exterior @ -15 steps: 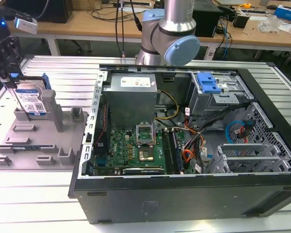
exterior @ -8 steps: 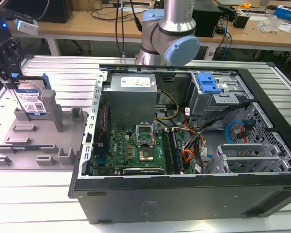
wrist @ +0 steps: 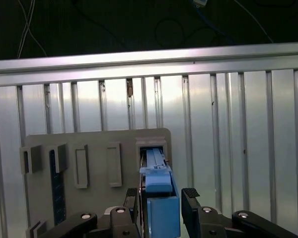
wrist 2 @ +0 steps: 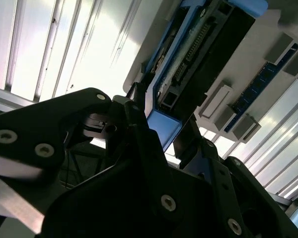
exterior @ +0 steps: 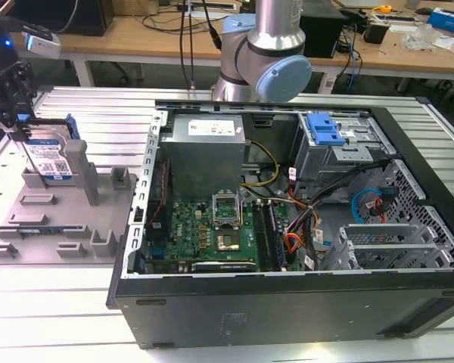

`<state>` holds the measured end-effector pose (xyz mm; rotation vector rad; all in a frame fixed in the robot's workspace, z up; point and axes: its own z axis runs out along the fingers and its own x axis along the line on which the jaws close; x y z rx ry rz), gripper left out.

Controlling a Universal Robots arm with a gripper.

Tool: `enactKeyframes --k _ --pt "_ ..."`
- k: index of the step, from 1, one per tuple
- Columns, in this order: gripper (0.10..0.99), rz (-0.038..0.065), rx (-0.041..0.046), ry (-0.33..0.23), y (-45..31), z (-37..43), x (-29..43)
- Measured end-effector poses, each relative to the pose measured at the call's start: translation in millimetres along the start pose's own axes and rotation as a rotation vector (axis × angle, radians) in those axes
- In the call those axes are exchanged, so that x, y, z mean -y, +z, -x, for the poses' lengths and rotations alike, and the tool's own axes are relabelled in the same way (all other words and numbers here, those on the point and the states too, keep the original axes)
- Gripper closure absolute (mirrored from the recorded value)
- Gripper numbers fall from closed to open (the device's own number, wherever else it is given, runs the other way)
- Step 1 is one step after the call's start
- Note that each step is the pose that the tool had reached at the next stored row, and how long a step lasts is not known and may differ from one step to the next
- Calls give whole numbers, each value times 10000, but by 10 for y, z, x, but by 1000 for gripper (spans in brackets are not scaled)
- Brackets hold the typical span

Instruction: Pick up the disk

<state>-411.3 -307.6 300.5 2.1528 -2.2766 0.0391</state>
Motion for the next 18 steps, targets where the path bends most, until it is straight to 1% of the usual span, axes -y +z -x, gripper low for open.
enactKeyframes --k 6,15,16,17,18 --pt "604 -2 1 0 21 -12 1" --pt "604 -1 1 -1 24 -12 1" --pt "616 0 1 -1 24 -12 1" --pt "690 -1 1 -1 25 -12 1" --pt "690 0 0 -1 25 -13 1"
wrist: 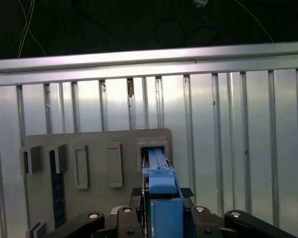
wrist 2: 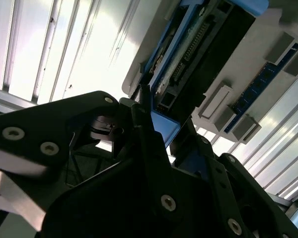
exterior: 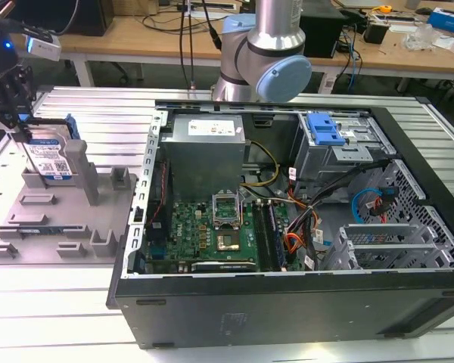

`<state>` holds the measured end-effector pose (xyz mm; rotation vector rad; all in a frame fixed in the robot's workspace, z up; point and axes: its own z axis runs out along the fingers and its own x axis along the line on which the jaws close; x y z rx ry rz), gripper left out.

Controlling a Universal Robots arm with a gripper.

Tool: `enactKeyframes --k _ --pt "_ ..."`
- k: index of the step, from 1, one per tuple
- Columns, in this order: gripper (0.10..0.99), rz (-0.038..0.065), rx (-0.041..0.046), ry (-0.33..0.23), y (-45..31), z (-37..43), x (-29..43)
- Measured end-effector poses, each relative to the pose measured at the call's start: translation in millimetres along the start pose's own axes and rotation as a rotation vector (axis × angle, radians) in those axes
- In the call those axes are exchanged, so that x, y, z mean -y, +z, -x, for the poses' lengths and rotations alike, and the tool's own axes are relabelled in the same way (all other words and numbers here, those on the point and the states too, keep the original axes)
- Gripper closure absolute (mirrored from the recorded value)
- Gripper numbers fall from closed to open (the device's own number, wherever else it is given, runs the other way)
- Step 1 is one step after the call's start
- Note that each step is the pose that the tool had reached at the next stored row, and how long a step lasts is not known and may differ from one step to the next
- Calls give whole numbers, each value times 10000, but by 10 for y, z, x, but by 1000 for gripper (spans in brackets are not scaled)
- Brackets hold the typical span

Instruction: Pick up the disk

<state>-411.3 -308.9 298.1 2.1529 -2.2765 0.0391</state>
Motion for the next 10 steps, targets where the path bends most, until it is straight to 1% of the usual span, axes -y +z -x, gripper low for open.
enactKeyframes --k 5,7,10 --pt "690 0 -2 -1 1 0 0" --pt "718 0 0 0 1 0 0" --pt "718 0 0 0 1 0 0"
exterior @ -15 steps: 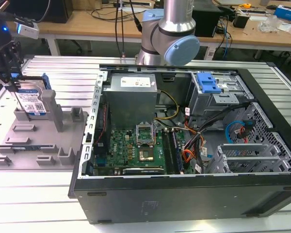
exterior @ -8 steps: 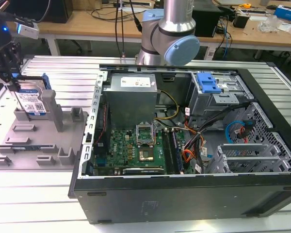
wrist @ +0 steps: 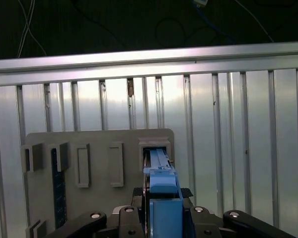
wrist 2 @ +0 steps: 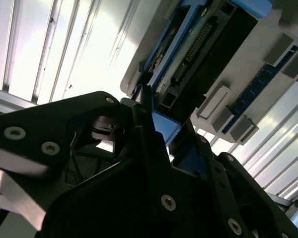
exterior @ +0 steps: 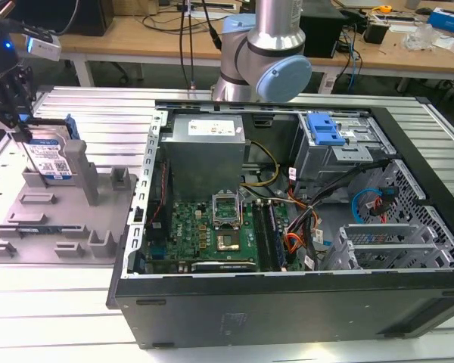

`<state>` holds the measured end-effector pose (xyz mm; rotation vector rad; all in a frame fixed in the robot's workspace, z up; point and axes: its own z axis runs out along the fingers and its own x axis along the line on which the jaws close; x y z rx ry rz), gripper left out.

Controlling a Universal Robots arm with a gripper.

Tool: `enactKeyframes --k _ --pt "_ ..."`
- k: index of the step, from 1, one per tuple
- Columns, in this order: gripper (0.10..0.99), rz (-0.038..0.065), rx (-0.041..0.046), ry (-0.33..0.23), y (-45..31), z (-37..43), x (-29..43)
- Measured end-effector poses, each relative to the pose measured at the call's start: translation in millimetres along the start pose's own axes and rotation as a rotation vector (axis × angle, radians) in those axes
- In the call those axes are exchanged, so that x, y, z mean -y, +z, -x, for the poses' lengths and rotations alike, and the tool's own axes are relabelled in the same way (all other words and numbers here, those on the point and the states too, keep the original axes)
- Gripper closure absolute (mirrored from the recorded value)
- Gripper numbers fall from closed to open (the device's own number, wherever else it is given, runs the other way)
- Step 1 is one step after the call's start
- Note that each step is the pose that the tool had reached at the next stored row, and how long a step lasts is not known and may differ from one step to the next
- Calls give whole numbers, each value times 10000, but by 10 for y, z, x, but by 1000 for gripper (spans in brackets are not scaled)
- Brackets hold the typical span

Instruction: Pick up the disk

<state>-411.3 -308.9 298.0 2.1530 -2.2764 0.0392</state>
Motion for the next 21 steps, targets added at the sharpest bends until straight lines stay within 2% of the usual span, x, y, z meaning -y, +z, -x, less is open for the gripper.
enactKeyframes --k 6,9,13,14,16,17,18,20,21 --pt "718 -4 1 0 -6 0 0" --pt "718 -1 -1 -6 -55 -1 1" --pt "718 -1 0 -27 -180 -4 2" --pt "718 -1 0 -38 -248 -5 3" --pt "718 -2 0 -46 -303 -7 4" --pt "718 -1 -1 -49 -351 -8 4" --pt "718 -1 0 -52 -453 -10 6" --pt "718 -3 0 -54 -529 -12 7" --pt "718 -2 0 -55 -593 -14 7"
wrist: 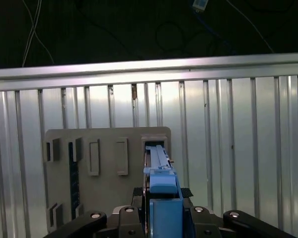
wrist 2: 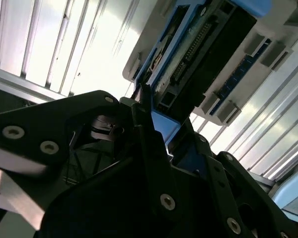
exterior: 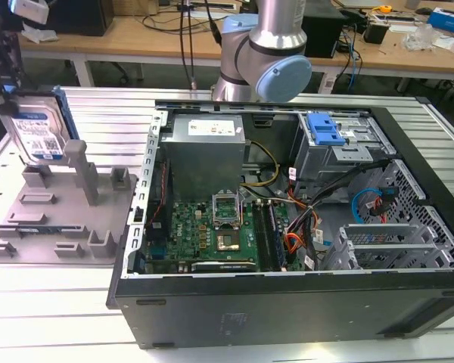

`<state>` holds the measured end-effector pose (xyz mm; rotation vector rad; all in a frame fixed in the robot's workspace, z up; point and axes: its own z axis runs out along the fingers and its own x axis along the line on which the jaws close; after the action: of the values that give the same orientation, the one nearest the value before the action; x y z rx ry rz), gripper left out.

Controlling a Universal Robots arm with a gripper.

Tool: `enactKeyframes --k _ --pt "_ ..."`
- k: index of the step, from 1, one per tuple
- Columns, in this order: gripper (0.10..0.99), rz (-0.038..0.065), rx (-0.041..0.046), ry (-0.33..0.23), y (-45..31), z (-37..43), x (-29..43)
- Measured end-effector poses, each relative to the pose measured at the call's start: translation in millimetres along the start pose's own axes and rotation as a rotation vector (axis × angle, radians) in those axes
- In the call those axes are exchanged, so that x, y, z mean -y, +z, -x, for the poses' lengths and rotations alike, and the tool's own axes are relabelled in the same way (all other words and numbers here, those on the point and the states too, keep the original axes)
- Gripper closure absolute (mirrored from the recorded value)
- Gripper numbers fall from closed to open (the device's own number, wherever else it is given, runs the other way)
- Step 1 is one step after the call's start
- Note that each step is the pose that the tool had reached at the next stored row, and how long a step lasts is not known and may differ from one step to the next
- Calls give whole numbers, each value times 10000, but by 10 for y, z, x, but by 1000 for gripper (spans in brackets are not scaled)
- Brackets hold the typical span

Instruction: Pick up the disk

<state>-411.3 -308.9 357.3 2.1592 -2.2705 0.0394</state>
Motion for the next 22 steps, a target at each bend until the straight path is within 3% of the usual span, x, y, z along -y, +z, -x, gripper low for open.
enactKeyframes --k 2,5,8,10,15,18,22 --pt "718 0 0 -1 -145 -3 2" --pt "718 0 0 -2 -289 -7 4" --pt "718 0 0 -3 -636 -15 8" --pt "718 0 1 -3 -740 -17 10" --pt "718 -2 1 -6 -1249 -29 16" --pt "718 1 0 -7 -1411 -32 20" --pt "718 0 0 -8 -1428 -33 20"
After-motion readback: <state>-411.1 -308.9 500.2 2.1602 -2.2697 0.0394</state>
